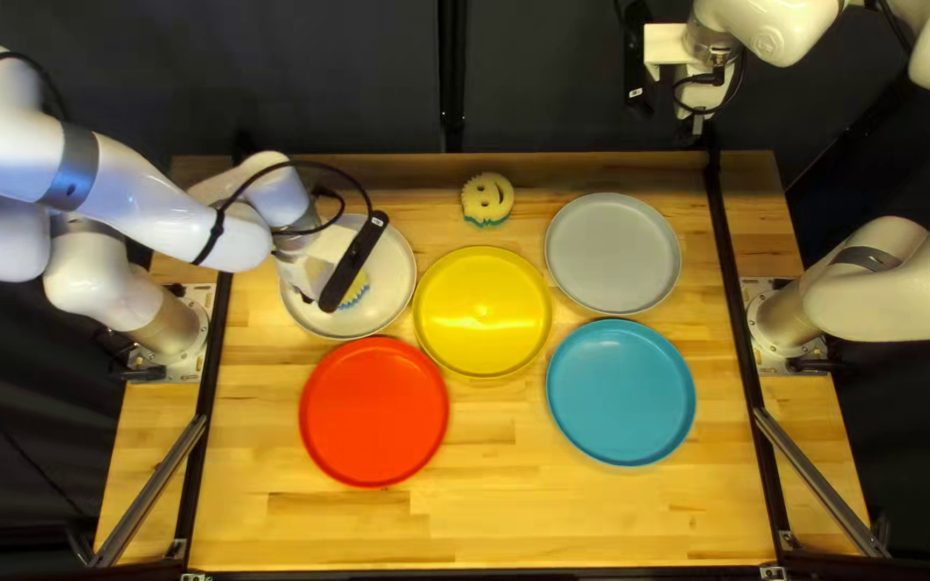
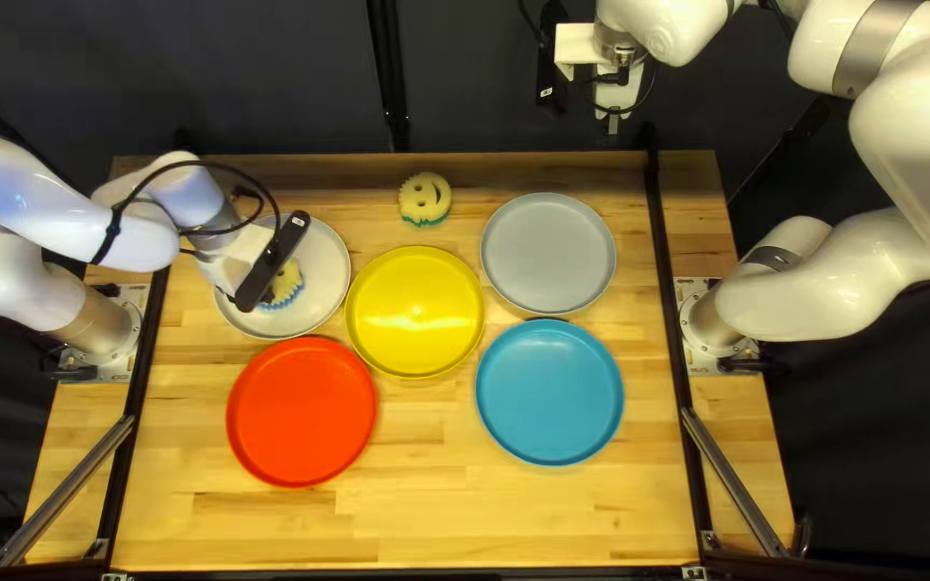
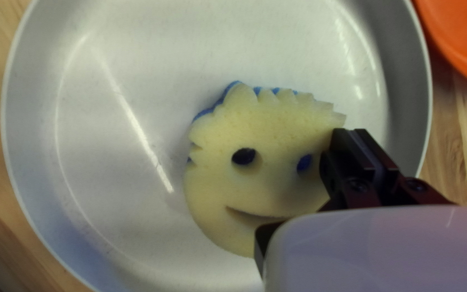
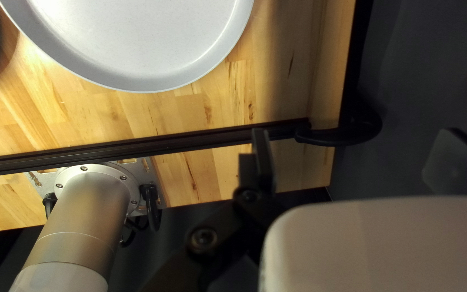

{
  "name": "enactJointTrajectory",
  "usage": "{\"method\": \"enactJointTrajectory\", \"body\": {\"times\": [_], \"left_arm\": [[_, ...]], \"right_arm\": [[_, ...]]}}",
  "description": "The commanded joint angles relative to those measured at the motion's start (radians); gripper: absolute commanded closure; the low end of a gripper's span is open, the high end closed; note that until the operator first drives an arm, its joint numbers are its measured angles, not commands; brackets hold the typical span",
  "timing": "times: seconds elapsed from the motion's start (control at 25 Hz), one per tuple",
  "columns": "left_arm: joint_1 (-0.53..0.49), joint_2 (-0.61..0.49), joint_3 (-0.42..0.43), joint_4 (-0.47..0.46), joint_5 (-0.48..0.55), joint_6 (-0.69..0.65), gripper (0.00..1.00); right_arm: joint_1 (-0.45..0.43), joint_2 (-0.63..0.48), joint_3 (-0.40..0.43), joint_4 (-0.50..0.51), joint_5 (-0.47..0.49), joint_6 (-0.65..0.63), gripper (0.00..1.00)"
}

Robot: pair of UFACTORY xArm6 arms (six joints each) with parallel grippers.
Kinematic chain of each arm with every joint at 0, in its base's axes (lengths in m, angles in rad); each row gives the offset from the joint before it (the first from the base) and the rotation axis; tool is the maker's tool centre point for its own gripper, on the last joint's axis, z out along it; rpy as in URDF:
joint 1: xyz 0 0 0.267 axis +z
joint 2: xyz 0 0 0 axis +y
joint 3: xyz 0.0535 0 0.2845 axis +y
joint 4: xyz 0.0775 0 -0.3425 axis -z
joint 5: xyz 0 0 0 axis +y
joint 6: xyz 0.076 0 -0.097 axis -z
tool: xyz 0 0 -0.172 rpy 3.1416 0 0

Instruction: Pick up sponge and scrub the plate

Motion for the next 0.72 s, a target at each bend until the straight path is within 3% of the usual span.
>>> {"method": "enactJointTrajectory", "body": {"times": [0.04, 0.48, 0.72], "left_arm": [[0.022, 0.001, -0.019, 0.032, 0.008, -0.007, 1.0], [0.275, 0.007, -0.045, 0.059, 0.112, 0.175, 1.0], [0.313, 0.008, -0.065, 0.083, 0.152, 0.174, 1.0]], "right_arm": [[0.0, 0.0, 0.0, 0.0, 0.0, 0.0, 0.0], [0.0, 0.0, 0.0, 0.0, 0.0, 0.0, 0.0], [0.0, 0.0, 0.0, 0.0, 0.0, 0.0, 0.0]]}}
